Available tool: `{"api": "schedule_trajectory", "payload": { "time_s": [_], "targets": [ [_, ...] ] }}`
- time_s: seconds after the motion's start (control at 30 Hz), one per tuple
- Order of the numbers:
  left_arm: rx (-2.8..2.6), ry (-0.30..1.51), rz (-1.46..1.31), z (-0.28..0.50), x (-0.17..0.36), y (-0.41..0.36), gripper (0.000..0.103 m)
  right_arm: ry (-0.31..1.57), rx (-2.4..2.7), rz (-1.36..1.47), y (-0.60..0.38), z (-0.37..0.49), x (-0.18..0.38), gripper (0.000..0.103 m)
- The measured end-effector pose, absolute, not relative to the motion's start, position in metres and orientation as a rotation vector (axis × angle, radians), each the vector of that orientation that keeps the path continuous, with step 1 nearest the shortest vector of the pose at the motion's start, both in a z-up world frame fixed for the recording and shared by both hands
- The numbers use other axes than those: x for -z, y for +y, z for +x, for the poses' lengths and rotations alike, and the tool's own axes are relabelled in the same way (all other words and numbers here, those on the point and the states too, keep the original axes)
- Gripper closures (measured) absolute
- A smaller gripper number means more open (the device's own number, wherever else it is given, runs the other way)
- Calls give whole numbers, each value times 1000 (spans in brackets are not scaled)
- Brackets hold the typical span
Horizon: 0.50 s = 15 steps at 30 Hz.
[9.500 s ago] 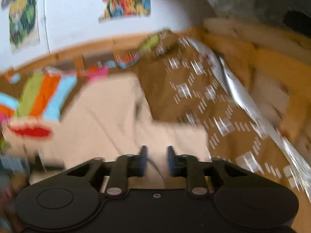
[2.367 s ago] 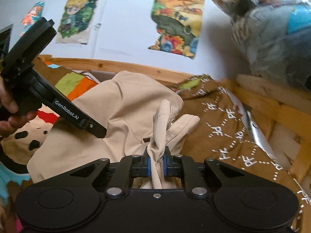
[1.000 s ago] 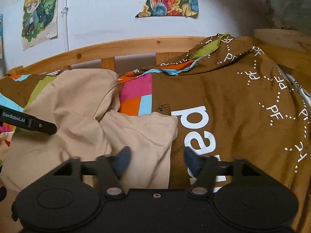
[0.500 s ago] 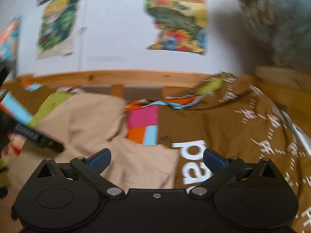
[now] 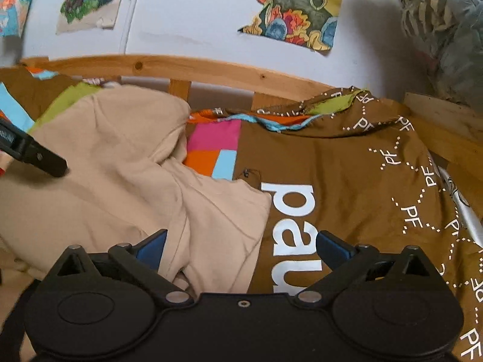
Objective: Fold large clothes
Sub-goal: 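Fold the jacket end over the bundle with the right tool and release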
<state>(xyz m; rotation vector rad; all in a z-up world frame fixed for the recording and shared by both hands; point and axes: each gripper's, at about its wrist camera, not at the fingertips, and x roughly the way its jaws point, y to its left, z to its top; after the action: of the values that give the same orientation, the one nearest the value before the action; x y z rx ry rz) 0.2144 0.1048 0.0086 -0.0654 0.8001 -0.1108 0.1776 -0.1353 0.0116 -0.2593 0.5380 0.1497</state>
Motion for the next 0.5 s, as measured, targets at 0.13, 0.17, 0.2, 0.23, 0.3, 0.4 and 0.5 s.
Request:
{"api": "schedule_trajectory", "payload": {
  "time_s": [0.13,0.17,0.2,0.23,0.3,0.4,0.5],
  "targets": [
    [107,797,-91,208,-11,106,1,530,-162,-219,-141,175,-17,1],
    [106,797,-95,206,-12,106,1,528,-166,-210,-142,174,-19,1],
    [105,797,-97,204,-13,105,1,525,-171,-204,-143,173,-21,1],
    [103,798,-98,202,-15,105,1,520,-175,-199,-143,171,-23,1],
    [98,795,-101,196,-19,104,1,504,-181,-186,-145,167,-27,1],
    [93,779,-114,184,-27,104,1,478,-181,-150,-149,158,-38,1],
    [91,757,-139,169,-38,104,1,453,-178,-114,-154,147,-49,1]
  ]
}}
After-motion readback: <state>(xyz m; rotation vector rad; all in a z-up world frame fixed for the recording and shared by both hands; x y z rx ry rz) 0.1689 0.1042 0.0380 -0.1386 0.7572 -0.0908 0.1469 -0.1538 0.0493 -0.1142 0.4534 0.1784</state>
